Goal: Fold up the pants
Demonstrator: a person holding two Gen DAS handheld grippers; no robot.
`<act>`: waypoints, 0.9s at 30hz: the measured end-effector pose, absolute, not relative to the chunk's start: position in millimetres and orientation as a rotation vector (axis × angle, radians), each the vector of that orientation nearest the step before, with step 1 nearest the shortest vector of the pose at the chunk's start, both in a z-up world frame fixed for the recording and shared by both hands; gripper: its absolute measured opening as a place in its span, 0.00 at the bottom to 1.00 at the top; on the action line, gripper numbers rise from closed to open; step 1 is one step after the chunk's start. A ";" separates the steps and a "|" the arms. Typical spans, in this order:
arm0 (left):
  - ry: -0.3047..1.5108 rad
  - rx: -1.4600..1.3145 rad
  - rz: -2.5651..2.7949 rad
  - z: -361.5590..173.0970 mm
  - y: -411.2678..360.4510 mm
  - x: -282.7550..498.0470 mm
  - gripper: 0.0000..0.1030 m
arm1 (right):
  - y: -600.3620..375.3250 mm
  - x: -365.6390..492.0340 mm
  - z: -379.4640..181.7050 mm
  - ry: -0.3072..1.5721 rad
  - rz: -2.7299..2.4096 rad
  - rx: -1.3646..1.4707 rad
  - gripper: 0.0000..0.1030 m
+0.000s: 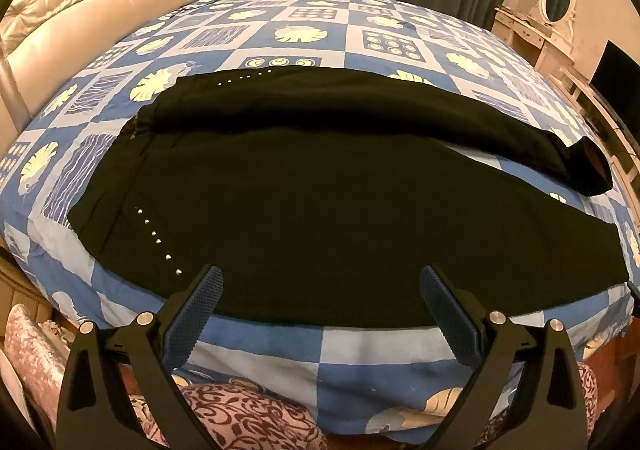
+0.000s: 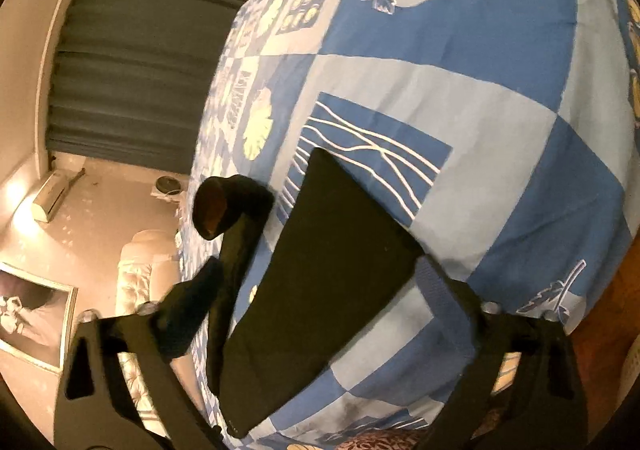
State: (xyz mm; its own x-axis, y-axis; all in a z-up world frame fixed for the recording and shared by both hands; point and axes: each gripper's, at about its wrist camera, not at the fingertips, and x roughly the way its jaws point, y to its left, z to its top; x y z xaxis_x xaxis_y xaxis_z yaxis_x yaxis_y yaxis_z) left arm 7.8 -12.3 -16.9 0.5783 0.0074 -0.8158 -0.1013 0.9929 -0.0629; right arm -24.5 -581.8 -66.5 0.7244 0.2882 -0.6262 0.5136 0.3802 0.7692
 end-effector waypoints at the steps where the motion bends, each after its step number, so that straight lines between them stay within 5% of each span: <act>1: 0.955 -0.105 0.063 -16.7 -11.4 8.4 0.96 | -580.5 -24.1 -59.3 0.786 -0.204 1.171 0.86; 12: 0.936 -0.165 0.018 8.9 65.5 54.6 0.96 | -451.3 96.6 12.0 0.897 0.126 0.736 0.86; 27: 1.035 -0.366 -0.033 -38.0 296.7 218.4 0.95 | -213.4 294.3 -44.3 1.159 0.499 0.356 0.87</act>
